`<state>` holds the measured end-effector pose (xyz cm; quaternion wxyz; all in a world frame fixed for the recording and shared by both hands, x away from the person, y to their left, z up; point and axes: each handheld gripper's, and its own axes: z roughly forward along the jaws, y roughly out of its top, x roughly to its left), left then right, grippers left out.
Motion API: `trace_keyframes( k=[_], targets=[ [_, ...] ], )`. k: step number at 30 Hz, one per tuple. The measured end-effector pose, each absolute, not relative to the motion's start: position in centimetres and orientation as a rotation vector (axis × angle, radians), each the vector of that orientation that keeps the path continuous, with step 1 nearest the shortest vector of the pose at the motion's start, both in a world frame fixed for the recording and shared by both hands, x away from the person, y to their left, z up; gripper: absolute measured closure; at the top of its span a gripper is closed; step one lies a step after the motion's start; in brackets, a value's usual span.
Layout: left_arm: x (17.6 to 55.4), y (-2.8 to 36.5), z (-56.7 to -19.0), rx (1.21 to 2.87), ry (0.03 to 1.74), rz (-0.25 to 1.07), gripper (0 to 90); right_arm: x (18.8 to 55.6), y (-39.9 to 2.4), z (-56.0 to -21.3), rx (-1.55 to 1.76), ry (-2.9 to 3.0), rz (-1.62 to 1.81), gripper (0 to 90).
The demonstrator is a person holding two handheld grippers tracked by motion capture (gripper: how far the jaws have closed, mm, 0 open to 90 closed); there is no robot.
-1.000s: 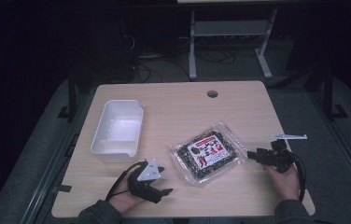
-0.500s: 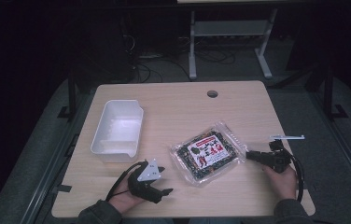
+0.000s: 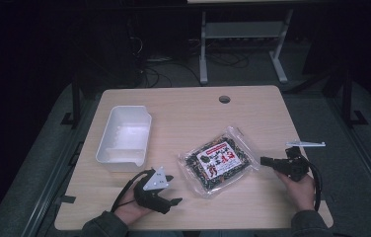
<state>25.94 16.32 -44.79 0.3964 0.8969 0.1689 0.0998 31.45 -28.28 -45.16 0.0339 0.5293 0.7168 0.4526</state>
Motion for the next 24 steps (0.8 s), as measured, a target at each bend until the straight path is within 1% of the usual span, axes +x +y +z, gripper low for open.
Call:
trace_keyframes(
  k=[14, 21, 24],
  targets=[
    [26.9, 17.4, -44.2, 2.183, 0.507, 0.247, 23.5, 29.3, -27.9, -38.9, 1.255, 2.303, 1.569, 89.0],
    [27.4, 17.2, -44.5, 2.178, 0.523, 0.225, 23.4, 28.5, -27.3, -37.0, 1.105, 2.357, 1.656, 89.4],
    [28.0, 16.9, -44.7, 2.172, 0.539, 0.195, 23.5, 28.6, -26.8, -36.3, 1.048, 2.374, 1.678, 89.6]
  ],
)
